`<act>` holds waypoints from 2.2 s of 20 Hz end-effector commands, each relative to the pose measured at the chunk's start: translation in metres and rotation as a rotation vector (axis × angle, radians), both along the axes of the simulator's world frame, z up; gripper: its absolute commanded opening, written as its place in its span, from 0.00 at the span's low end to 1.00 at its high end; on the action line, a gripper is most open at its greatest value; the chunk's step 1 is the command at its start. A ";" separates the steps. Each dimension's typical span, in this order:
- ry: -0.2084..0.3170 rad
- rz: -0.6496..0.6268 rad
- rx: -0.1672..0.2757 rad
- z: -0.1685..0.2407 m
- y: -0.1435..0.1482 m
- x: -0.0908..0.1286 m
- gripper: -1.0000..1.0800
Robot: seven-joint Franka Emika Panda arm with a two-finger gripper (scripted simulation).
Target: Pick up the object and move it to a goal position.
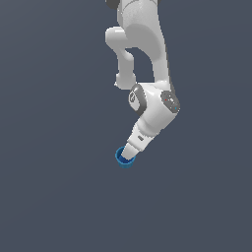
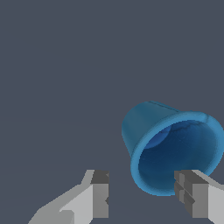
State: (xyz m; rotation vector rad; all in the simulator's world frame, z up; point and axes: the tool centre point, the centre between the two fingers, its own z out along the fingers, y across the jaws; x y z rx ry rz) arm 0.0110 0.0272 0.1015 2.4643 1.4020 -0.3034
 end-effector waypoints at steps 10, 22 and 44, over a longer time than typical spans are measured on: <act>0.002 0.006 -0.002 -0.025 -0.009 -0.001 0.62; 0.002 0.008 -0.002 -0.028 -0.010 -0.002 0.00; -0.197 -0.001 -0.008 0.167 -0.078 0.055 0.00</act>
